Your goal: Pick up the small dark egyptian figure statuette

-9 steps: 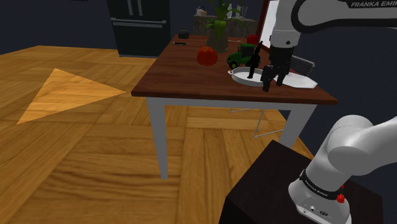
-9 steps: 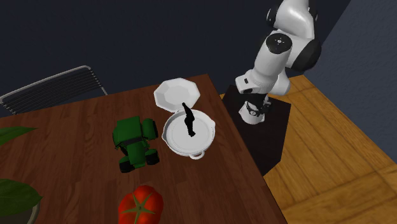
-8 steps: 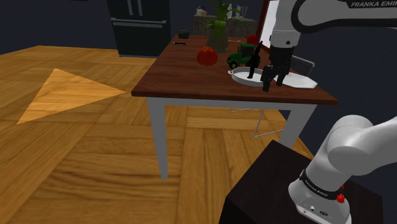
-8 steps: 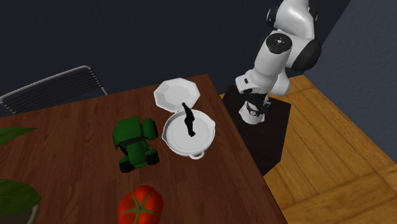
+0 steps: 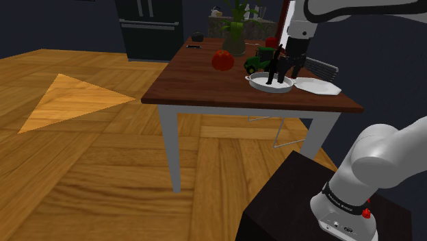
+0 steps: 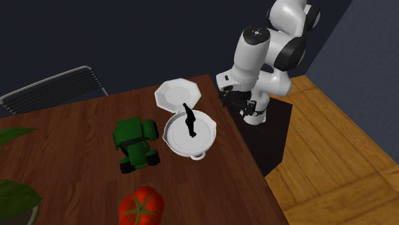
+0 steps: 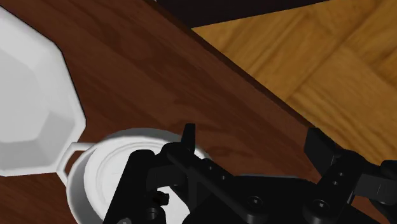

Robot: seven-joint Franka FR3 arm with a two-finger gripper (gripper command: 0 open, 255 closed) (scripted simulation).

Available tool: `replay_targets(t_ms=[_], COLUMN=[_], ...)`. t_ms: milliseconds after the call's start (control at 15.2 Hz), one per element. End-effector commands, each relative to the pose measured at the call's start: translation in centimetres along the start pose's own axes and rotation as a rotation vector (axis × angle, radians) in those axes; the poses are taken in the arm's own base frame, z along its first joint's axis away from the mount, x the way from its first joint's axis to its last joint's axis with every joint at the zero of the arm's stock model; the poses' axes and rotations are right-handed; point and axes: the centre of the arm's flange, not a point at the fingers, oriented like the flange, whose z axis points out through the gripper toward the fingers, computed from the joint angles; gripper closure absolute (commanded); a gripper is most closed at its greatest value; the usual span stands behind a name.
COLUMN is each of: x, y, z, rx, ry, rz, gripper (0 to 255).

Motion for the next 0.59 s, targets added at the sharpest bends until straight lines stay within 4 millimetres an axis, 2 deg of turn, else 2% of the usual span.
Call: replay_targets(t_ms=[0,528], x=[1.9,8.5], y=[2.2,8.9], z=[-0.7,-3.9], rx=[0.005,0.028], ry=[0.018,0.088], rz=[-0.001,-0.004], gripper=[0,0])
